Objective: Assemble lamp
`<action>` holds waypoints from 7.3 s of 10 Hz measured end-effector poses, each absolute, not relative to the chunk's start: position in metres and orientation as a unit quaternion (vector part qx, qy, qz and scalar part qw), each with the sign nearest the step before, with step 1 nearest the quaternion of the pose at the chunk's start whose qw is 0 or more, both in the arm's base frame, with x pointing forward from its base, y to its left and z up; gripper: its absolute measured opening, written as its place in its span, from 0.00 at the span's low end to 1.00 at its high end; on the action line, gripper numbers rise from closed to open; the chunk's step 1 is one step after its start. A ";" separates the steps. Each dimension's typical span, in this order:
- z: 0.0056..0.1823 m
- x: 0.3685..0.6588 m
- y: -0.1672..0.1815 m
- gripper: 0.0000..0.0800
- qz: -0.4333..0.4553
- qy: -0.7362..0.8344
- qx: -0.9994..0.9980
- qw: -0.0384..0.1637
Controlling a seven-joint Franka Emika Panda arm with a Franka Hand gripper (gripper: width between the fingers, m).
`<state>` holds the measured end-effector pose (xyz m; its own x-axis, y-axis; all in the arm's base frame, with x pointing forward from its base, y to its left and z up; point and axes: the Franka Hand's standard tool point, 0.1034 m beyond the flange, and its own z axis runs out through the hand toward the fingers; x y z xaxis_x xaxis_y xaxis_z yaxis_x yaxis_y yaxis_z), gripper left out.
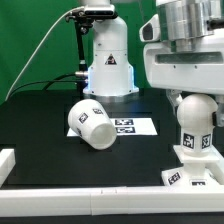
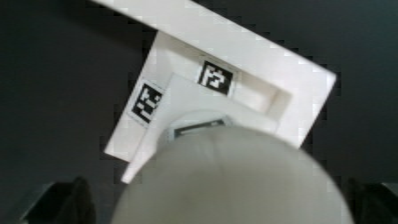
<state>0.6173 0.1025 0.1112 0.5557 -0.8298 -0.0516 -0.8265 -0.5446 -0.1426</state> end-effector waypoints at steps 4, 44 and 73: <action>0.110 0.617 0.103 0.87 -0.021 0.338 -0.938 0.073; 0.112 0.623 0.097 0.72 0.037 0.814 -0.574 0.082; 0.179 0.600 0.043 0.87 0.021 0.308 -0.946 0.098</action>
Offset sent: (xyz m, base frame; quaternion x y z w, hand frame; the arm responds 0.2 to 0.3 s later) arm 0.0000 0.0000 0.0000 0.0000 0.0000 -0.1938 0.9810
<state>0.6000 0.0432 0.1789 0.8099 -0.5780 -0.1000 -0.5862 -0.7915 -0.1730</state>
